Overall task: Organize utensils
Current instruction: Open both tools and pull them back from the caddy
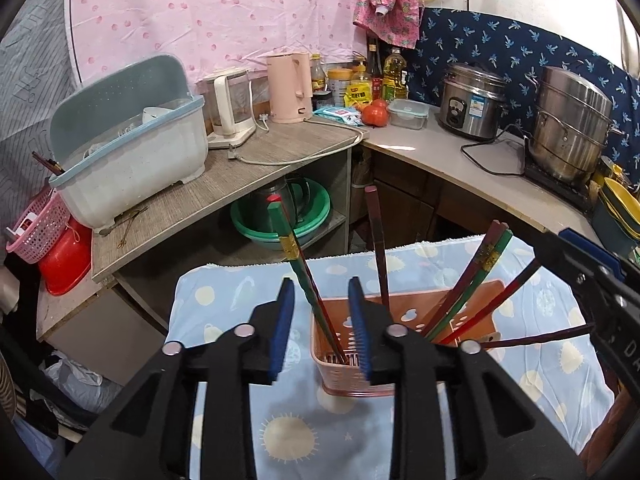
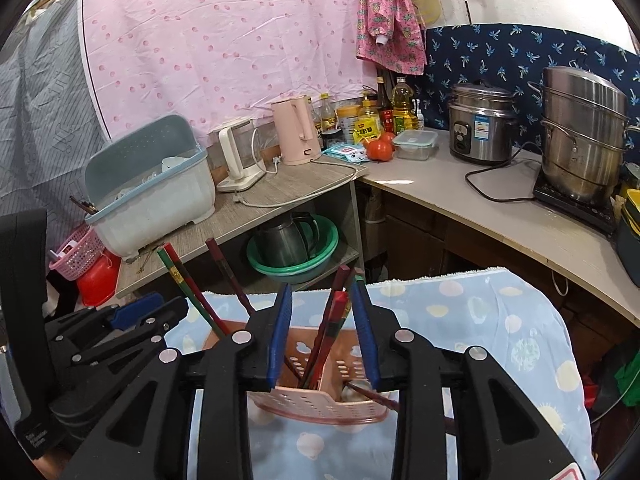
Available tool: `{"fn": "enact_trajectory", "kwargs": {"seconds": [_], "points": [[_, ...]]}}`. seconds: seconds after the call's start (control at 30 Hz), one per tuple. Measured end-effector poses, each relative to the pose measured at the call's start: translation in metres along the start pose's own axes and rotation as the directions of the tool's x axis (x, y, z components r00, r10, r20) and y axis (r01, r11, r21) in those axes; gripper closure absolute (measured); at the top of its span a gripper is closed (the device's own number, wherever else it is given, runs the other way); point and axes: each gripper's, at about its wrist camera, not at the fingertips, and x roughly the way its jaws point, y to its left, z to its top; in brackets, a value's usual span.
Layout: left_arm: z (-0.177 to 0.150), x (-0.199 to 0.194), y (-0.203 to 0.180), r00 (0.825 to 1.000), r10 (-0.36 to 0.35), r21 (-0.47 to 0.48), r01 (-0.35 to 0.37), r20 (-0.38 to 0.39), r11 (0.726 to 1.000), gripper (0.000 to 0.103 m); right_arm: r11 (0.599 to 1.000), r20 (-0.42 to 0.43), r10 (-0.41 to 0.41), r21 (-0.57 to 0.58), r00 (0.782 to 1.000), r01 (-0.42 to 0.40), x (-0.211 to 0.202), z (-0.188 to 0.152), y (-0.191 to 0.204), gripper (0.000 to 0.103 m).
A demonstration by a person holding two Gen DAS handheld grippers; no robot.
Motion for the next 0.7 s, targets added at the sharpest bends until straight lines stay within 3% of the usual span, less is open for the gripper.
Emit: {"fn": "enact_trajectory", "kwargs": {"seconds": [0.4,0.47,0.7], "points": [[-0.018,-0.023,0.0,1.0,-0.001,-0.028,0.002,0.023,1.0,0.049,0.999,-0.017,-0.041,-0.021,0.999,0.041,-0.024,-0.024,-0.009,0.047],[-0.023,-0.027,-0.002,1.0,0.001,-0.031,0.0,0.026,1.0,0.042,0.999,-0.025,-0.047,-0.025,0.999,0.046,-0.028,-0.03,-0.009,0.046],[-0.045,-0.04,-0.01,1.0,0.005,-0.037,-0.005,0.013,0.999,0.038,0.996,-0.04,-0.078,-0.055,0.996,0.076,-0.041,-0.051,-0.007,0.045]]}}
